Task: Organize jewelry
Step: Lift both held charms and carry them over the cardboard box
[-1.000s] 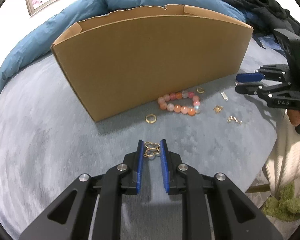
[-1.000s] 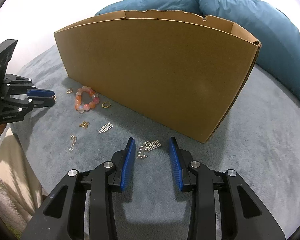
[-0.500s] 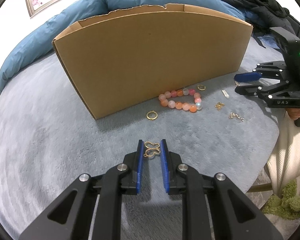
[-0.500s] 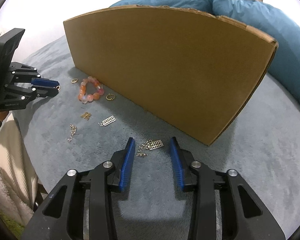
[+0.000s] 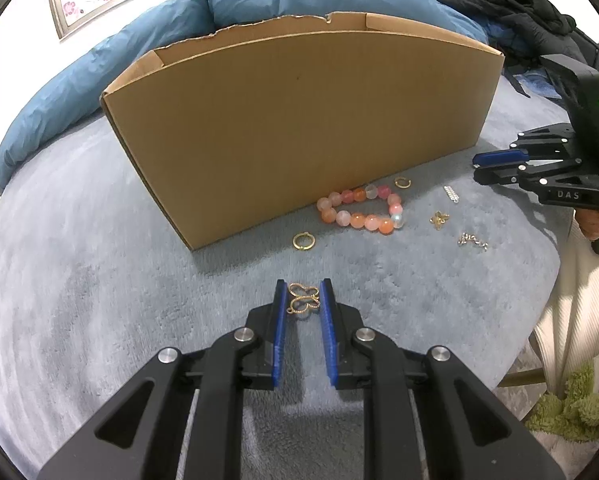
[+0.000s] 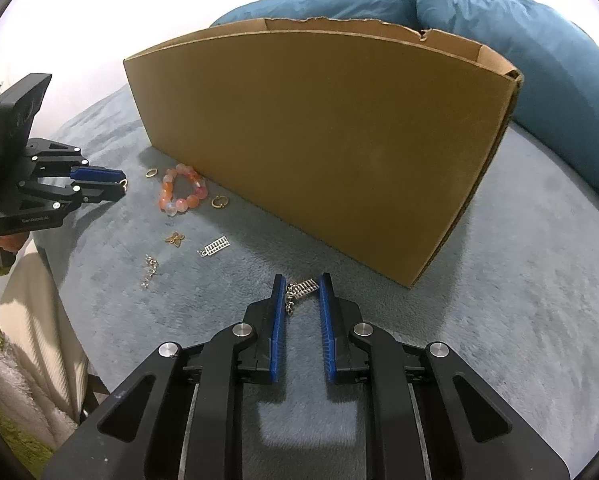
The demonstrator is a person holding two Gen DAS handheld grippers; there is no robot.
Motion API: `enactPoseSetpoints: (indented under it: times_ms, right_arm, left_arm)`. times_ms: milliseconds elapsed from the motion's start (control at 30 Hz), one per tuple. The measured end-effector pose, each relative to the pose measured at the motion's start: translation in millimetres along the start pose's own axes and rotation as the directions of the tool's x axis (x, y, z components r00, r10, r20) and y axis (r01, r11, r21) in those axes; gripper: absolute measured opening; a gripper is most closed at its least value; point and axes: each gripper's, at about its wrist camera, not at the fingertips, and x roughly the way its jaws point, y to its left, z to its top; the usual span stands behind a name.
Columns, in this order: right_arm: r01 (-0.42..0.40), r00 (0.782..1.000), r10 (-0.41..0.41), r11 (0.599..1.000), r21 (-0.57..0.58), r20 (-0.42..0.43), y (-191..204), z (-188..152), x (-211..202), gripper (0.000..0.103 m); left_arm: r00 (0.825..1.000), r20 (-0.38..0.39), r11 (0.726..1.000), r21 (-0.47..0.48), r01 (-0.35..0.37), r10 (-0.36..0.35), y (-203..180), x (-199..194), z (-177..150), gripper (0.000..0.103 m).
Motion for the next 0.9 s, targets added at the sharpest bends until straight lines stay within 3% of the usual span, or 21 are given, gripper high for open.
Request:
enactPoseSetpoints:
  times_ms: [433, 700, 900]
  right_arm:
    - [0.035, 0.998, -0.035, 0.999, -0.001, 0.061, 9.3, 5.6, -32.9, 0.015]
    - [0.060, 0.991, -0.058, 0.998, -0.013, 0.122, 16.7, 17.6, -63.0, 0.015]
    - [0.045, 0.979, -0.039, 0.999, -0.026, 0.199, 22.0, 40.0, -86.3, 0.015]
  left_arm:
    - [0.998, 0.055, 1.000, 0.007, -0.010, 0.010, -1.9, -21.6, 5.7, 0.015]
    - [0.991, 0.131, 1.000, 0.022, -0.012, 0.009, -7.6, -52.9, 18.7, 0.015]
    - [0.976, 0.217, 0.999, 0.041, 0.006, -0.015, -11.8, -85.4, 42.2, 0.015]
